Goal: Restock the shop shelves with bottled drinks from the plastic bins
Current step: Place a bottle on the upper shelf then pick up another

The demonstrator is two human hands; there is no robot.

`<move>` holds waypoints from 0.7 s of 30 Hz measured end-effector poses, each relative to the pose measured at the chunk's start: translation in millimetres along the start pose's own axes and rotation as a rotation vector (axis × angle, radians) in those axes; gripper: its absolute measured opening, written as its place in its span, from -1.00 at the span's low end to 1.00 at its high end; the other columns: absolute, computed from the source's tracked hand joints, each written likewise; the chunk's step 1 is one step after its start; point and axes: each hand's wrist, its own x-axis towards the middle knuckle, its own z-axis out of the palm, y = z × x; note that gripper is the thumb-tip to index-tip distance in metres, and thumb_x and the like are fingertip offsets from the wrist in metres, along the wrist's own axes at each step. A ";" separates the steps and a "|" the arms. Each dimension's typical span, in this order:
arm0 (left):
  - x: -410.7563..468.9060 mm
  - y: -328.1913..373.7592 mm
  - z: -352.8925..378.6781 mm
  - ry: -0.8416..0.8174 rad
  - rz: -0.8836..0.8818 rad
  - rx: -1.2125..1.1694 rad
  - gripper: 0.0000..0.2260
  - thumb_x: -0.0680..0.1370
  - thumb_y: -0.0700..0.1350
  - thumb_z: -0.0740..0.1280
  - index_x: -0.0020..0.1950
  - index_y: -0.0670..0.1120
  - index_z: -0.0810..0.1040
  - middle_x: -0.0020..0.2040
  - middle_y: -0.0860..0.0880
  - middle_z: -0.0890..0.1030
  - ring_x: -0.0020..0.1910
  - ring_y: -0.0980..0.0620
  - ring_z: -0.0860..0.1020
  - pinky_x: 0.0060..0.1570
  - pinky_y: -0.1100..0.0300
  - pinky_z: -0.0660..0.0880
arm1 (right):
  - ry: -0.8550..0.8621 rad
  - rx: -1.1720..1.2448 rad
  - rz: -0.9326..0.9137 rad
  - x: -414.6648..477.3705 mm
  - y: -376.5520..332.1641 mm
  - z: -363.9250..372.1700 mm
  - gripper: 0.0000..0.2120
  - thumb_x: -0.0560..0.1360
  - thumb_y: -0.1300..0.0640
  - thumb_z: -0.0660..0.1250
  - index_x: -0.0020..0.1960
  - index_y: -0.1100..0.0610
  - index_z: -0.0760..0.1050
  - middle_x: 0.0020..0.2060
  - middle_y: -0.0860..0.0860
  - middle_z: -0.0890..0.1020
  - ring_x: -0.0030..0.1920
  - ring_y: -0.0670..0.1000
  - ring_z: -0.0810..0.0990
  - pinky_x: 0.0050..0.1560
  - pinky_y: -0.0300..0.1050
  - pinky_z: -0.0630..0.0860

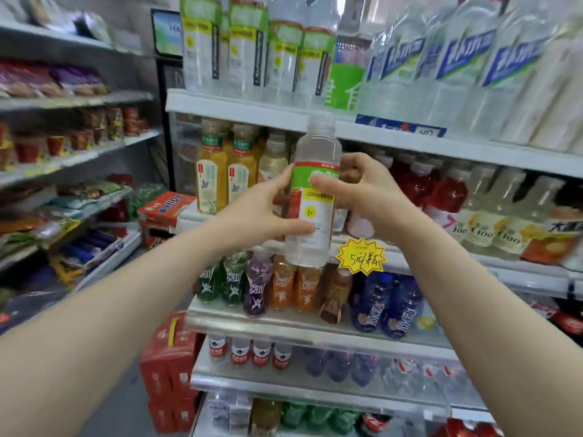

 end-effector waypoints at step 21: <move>116.1 66.8 -123.2 0.337 0.216 0.074 -0.26 0.43 0.03 0.53 0.53 0.13 0.26 0.10 0.18 0.55 0.05 0.18 0.59 0.15 0.11 0.54 | 0.164 0.073 -0.228 144.9 -136.8 -12.6 -0.31 0.34 0.04 0.62 0.35 0.16 0.39 0.06 0.13 0.69 0.00 0.10 0.73 0.14 0.20 0.63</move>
